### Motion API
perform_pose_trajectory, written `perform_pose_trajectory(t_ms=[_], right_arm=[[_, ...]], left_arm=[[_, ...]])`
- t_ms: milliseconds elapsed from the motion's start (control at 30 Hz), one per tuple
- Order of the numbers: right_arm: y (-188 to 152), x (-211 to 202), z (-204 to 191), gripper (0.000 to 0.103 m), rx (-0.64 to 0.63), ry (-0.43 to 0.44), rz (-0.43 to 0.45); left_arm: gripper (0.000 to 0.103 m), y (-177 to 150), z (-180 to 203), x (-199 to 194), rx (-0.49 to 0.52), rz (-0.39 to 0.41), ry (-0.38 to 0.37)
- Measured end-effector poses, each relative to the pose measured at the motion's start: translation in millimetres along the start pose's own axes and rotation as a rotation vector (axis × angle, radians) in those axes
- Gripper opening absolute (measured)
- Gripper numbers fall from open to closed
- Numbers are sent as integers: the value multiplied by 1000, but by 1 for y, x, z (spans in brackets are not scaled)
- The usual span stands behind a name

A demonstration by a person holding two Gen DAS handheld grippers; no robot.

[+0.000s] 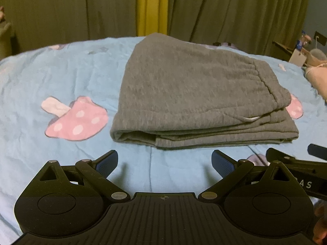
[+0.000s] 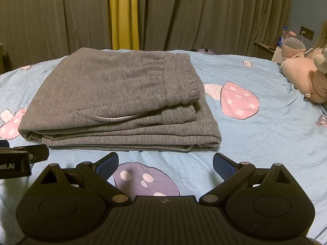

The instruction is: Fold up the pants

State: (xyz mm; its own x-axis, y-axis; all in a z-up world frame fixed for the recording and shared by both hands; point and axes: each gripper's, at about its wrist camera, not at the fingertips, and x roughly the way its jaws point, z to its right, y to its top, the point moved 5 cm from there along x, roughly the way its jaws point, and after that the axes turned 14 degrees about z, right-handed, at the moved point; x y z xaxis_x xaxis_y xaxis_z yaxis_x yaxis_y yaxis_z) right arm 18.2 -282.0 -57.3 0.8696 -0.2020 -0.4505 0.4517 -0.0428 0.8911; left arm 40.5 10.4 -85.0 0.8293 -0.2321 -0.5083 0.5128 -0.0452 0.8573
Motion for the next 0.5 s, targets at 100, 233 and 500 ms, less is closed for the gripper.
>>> perform_pose_trajectory(t_ms=[100,233,500], right_arm=[[0,0,0,99,-4,1,0],[-1,1,-1,99,-8,2,-2],[-1,2,-1,99,-10,2,-6]], left_arm=[[101,-1,0,1,-2,-7,-1],[101,-2,2,1,4,-13,-5],[101,-2,-1,1,-9,-19,2]])
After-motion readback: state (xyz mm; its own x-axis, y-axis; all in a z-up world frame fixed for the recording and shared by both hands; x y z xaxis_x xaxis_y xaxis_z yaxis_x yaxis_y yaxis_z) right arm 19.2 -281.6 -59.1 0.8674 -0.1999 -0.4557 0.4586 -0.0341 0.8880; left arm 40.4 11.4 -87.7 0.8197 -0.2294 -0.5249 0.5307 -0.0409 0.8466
